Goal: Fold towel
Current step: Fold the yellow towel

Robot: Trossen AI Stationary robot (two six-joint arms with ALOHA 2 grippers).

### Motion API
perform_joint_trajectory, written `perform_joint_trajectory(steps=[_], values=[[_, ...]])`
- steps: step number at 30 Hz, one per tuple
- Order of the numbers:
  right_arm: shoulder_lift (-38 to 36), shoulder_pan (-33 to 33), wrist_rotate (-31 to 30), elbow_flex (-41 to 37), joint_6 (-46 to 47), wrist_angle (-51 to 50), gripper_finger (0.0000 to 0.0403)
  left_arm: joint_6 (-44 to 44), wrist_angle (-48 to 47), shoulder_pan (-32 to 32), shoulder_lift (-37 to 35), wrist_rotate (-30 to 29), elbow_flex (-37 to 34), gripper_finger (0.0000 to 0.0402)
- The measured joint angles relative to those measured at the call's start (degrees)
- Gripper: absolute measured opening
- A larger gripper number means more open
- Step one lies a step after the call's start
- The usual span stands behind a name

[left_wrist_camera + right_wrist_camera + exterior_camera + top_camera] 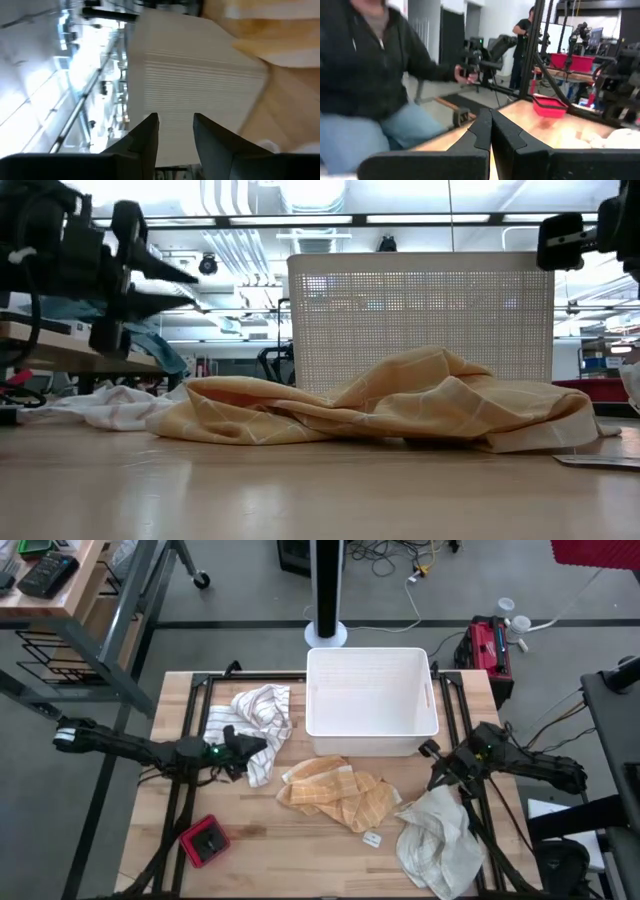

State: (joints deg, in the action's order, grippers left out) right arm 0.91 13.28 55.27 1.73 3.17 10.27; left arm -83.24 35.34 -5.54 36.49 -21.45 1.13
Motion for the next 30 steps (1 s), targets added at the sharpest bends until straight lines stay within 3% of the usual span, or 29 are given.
perform_joint_trajectory(steps=[4, 8, 17, 24, 30], values=[[0.0, 0.0, -5.8, 0.0, 13.3, 4.8, 0.0, 4.3, 7.2, 0.0, 0.0, 0.2, 0.0, 0.0113], [0.0, 0.0, -10.3, 0.0, 16.4, 6.9, 0.0, 6.8, 9.7, 0.0, 0.0, 0.1, 0.0, 0.0113], [0.0, 0.0, -10.4, 0.0, 24.4, 8.5, 0.0, 5.9, 10.5, 0.0, 0.0, 0.1, 0.0, 0.0113], [0.0, 0.0, -10.0, 4.1, 16.2, 9.3, 0.0, 5.8, 10.3, 0.0, 0.0, 0.0, 0.0, 0.0113], [1.2, 0.0, -10.8, 14.5, 11.9, -2.1, 0.0, 5.8, 10.0, 0.0, 0.1, 0.0, 0.0, 0.0113]])
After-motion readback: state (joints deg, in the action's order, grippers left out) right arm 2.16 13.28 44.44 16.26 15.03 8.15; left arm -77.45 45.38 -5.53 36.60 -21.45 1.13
